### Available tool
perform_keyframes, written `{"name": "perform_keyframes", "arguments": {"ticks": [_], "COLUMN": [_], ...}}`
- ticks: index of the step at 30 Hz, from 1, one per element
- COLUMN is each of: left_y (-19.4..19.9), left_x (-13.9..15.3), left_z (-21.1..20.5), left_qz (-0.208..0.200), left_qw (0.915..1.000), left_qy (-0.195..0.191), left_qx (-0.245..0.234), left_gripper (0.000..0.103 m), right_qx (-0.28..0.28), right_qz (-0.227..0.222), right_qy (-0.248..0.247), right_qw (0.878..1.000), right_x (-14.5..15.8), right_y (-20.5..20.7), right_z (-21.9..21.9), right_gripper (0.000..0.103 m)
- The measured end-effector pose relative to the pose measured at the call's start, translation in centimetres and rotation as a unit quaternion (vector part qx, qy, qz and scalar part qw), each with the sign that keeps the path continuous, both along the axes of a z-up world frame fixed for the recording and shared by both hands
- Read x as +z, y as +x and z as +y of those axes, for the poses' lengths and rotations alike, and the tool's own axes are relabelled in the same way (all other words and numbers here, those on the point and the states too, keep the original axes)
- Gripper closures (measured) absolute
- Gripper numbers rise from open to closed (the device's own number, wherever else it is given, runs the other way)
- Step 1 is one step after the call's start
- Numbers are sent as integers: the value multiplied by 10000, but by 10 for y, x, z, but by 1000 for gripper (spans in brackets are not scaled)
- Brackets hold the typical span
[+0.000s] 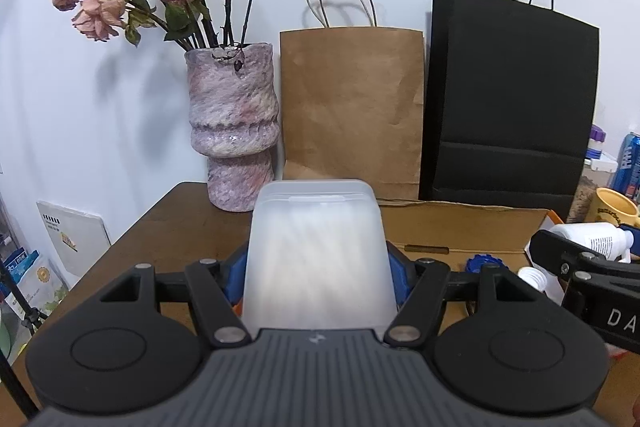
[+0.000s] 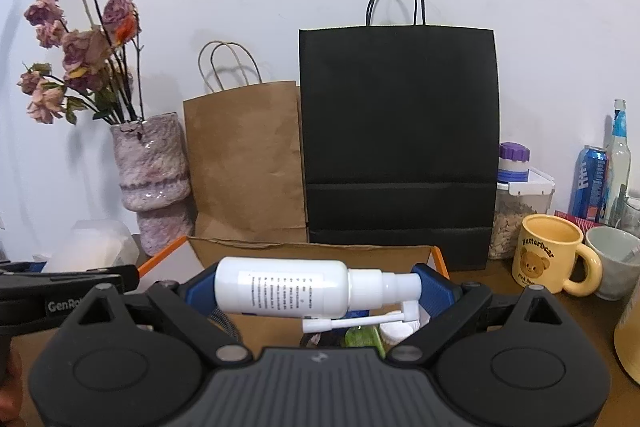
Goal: Organize rigid objects
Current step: 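Carry the plastic box and spray bottle over the box and open both tools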
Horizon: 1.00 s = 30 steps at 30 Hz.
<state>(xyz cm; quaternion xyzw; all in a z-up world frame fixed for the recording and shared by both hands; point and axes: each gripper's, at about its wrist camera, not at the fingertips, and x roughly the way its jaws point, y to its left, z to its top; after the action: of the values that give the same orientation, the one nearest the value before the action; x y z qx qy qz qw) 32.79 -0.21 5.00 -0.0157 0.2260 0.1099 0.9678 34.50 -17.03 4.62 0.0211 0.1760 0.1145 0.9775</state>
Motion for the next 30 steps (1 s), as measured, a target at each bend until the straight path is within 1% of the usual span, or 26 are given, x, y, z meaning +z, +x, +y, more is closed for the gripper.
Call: {"name": "perform_keyframes", "arguments": {"ticks": [9, 15, 18, 19, 20, 21, 22, 23, 26, 30], "left_y": [37, 50, 54, 54, 53, 52, 51, 50, 49, 50], "left_x": [-12, -20, -23, -24, -24, -23, -22, -21, -20, -21], "left_z": [2, 4, 4, 4, 4, 3, 3, 3, 2, 3], "left_qz": [122, 236, 374, 384, 361, 310, 253, 214, 221, 260], "left_qw": [9998, 9995, 9990, 9989, 9990, 9990, 9991, 9992, 9992, 9991], "left_qy": [135, 222, 263, 263, 280, 307, 332, 336, 339, 342], "left_qx": [21, 4, -8, -22, -19, 3, 17, -2, 29, 56], "left_gripper": [37, 36, 35, 29, 17, 12, 3, 0, 0, 0], "right_qx": [-12, -51, -27, -23, -29, -27, -29, -38, -49, -43], "right_qz": [114, 190, 244, 262, 300, 326, 337, 338, 335, 334], "right_qy": [-162, -216, -266, -273, -275, -265, -249, -245, -325, -311], "right_qw": [9998, 9996, 9993, 9993, 9992, 9991, 9991, 9991, 9989, 9989], "right_x": [-10, -16, -18, -18, -19, -19, -20, -20, -20, -20], "right_y": [34, 47, 50, 50, 51, 53, 53, 53, 52, 51], "right_z": [6, 4, 2, 1, 1, 0, 0, -1, 0, -1], "right_gripper": [6, 6, 6, 6, 6, 5, 1, 0, 0, 0]}}
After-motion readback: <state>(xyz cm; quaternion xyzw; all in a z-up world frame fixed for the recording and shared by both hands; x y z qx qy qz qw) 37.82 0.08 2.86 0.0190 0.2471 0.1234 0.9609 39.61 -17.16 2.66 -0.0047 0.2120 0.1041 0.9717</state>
